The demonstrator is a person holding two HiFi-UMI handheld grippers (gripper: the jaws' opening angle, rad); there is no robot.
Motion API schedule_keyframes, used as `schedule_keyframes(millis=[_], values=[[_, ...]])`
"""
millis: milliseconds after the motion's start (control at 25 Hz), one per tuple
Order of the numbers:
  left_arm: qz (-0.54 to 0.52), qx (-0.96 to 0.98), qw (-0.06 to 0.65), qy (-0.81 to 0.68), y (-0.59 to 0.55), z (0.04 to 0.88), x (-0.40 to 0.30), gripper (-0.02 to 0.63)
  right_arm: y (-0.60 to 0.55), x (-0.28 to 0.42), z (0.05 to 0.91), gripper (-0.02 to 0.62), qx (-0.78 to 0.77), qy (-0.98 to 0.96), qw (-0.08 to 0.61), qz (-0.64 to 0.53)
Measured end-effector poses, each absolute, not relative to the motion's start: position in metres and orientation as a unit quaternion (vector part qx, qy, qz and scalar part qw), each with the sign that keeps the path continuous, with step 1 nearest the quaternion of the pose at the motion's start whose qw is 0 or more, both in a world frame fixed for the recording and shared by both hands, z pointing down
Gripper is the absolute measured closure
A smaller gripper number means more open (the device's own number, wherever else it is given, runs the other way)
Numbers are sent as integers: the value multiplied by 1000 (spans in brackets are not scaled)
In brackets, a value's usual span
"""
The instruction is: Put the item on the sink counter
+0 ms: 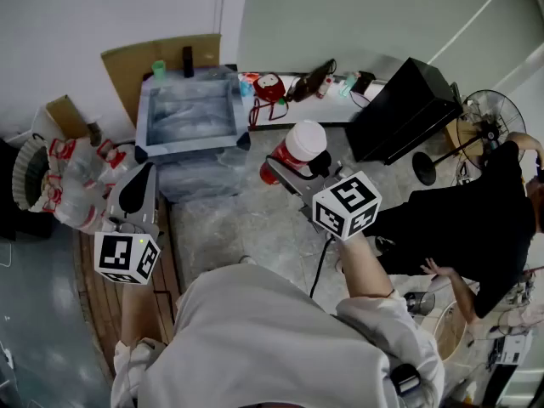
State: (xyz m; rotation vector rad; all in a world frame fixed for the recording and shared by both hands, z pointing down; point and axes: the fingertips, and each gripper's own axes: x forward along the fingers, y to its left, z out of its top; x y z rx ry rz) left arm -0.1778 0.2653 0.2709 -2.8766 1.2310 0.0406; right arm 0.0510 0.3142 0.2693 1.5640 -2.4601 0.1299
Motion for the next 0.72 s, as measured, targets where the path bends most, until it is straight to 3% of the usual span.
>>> schedule_keyframes(millis=[720], values=[[7,-921,3,389,258,278,-172,607,309,45,272,307,522,-845,106,50]])
